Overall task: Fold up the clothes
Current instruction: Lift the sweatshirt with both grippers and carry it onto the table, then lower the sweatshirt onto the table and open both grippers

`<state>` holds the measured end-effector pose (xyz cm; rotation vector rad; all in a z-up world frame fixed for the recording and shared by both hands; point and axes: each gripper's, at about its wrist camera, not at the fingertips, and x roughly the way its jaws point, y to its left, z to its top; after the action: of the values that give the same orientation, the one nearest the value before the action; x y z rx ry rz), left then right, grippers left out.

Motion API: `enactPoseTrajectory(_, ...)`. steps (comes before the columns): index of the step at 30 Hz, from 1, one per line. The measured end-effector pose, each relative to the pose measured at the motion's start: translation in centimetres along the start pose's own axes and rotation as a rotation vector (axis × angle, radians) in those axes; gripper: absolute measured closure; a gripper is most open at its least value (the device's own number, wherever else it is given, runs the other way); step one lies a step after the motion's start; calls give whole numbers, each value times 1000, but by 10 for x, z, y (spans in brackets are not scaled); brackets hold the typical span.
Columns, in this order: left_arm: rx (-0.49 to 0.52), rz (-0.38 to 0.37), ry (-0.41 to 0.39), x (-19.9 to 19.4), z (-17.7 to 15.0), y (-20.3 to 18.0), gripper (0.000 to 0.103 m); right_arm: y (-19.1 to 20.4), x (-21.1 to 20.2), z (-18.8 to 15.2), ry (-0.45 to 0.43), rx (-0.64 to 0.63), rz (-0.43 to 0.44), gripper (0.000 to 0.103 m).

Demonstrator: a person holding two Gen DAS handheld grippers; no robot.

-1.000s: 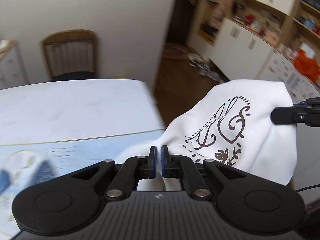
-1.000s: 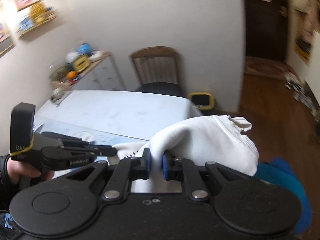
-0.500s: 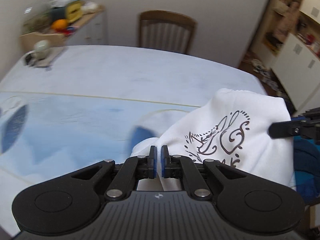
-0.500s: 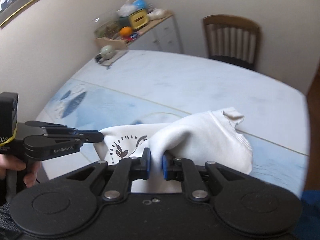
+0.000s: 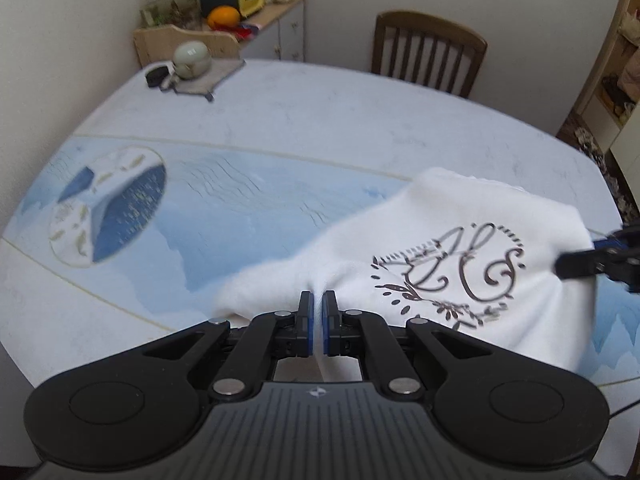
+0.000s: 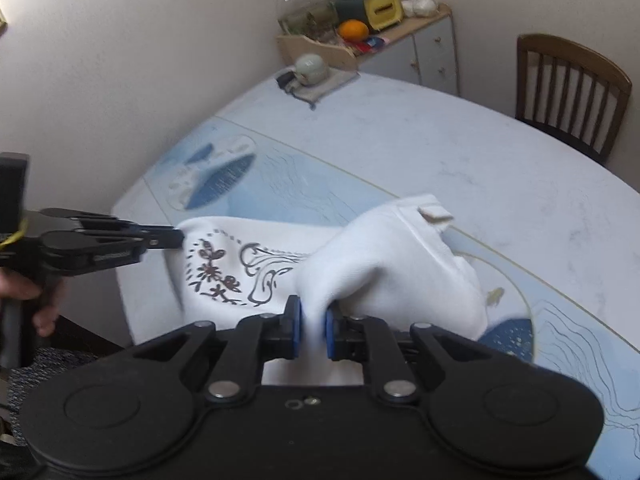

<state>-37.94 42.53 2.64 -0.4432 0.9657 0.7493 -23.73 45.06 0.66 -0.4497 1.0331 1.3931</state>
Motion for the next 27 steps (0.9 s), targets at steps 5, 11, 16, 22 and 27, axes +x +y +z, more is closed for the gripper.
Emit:
enactPoseTrajectory(5,-9,-59,99,24,-26,-27,100,-52,34,-30,96,62,-52,0)
enactPoseTrajectory(11,1,-70,138,26,-36,-33,97,-78,45,-51,127,94,-66,0)
enactPoseTrajectory(16,71,-148,156,22,-25,-6,83,-72,54,-49,139,112,-102,0)
enactPoseTrajectory(22,201,-144,134,43,5,47,37,-71,89,-58,167,216,-189,0)
enactPoseTrajectory(27,317,-204,165,92,36,84,37,-61,94,-57,166,296,-258,0)
